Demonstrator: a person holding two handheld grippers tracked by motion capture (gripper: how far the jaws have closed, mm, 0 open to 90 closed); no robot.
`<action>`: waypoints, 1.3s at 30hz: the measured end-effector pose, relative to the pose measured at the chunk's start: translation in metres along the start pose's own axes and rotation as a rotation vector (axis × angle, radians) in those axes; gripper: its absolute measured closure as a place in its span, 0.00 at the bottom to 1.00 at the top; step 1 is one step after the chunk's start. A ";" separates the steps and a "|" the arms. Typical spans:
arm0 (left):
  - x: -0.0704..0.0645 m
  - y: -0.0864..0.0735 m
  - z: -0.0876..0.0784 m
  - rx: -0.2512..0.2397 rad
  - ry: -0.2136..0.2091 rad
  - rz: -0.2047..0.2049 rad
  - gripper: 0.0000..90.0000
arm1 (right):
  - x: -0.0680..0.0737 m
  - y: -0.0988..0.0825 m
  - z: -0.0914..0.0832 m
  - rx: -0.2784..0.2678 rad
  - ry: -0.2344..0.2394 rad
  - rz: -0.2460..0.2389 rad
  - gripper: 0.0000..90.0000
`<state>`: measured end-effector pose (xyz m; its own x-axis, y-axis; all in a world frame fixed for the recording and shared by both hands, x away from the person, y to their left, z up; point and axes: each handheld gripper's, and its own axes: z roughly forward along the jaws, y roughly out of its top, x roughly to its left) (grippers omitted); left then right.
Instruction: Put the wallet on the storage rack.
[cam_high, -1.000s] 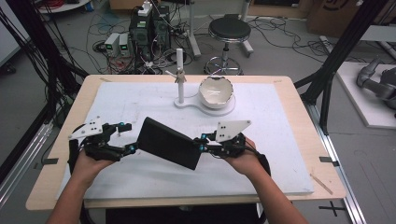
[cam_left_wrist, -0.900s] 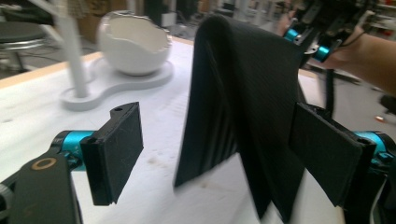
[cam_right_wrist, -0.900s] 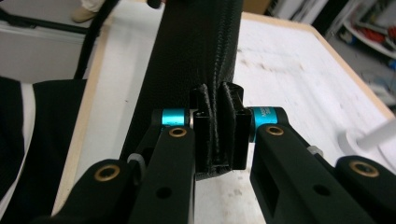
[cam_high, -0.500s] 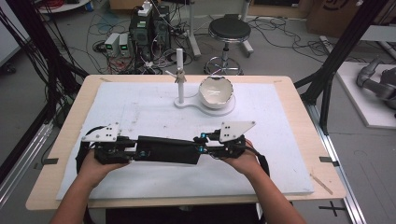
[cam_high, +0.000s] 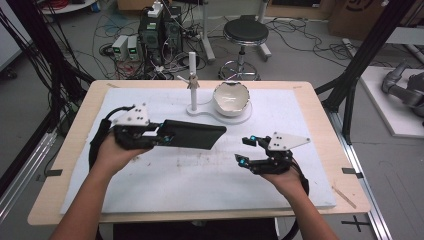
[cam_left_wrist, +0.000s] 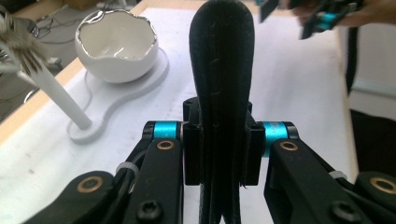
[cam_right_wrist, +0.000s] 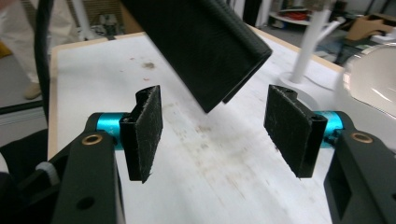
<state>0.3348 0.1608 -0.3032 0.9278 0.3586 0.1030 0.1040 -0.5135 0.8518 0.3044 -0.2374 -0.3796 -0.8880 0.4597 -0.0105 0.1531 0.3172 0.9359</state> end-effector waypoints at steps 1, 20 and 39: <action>0.003 0.009 0.004 0.016 -0.001 0.008 0.84 | 0.000 -0.002 -0.004 -0.004 -0.002 0.009 0.42; 0.084 0.138 0.097 0.261 0.103 0.082 0.84 | -0.003 -0.016 -0.012 -0.009 -0.013 0.038 0.43; 0.115 0.142 0.188 0.391 0.383 0.164 0.61 | -0.005 -0.017 -0.011 -0.002 0.018 0.048 0.42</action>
<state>0.5238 -0.0171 -0.2667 0.7543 0.4698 0.4585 0.1623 -0.8102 0.5633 0.3014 -0.2542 -0.3917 -0.8874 0.4592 0.0410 0.1949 0.2932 0.9360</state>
